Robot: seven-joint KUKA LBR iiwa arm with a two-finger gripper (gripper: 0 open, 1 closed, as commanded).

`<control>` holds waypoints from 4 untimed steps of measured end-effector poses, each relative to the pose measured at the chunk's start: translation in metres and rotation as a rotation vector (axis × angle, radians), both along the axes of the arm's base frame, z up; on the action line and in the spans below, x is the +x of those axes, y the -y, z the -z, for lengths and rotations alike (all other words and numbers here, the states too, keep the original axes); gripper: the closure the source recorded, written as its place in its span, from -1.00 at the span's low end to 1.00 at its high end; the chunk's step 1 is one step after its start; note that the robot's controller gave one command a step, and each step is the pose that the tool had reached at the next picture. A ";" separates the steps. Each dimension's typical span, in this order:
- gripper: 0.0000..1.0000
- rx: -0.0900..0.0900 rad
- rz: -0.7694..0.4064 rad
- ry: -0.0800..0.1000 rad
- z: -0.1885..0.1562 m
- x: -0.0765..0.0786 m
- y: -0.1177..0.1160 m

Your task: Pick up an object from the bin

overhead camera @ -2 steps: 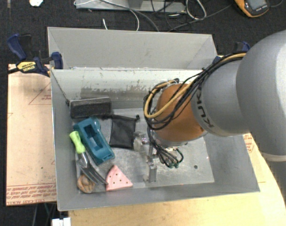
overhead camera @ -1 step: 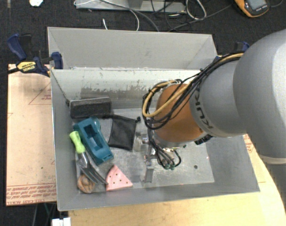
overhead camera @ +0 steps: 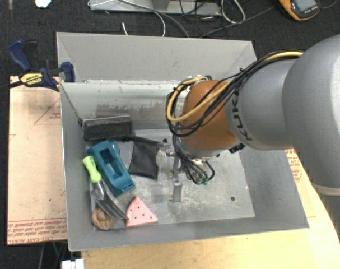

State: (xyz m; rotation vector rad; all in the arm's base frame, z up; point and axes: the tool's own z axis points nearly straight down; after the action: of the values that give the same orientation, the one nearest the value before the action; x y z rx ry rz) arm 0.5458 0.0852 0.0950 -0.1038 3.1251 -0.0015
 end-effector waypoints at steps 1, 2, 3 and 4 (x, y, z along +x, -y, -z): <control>-1.00 0.002 0.011 -0.001 -0.012 0.007 0.023; -1.00 0.004 0.056 0.002 -0.015 0.010 0.019; -1.00 0.006 0.182 0.004 -0.014 0.075 0.056; -1.00 0.006 0.173 0.006 -0.013 0.101 0.063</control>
Offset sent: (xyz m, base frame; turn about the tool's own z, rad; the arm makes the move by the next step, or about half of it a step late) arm 0.0123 -0.0053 0.0182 -0.0421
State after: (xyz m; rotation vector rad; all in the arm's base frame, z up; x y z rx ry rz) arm 0.6466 0.0219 0.1081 0.1666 3.1159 0.0048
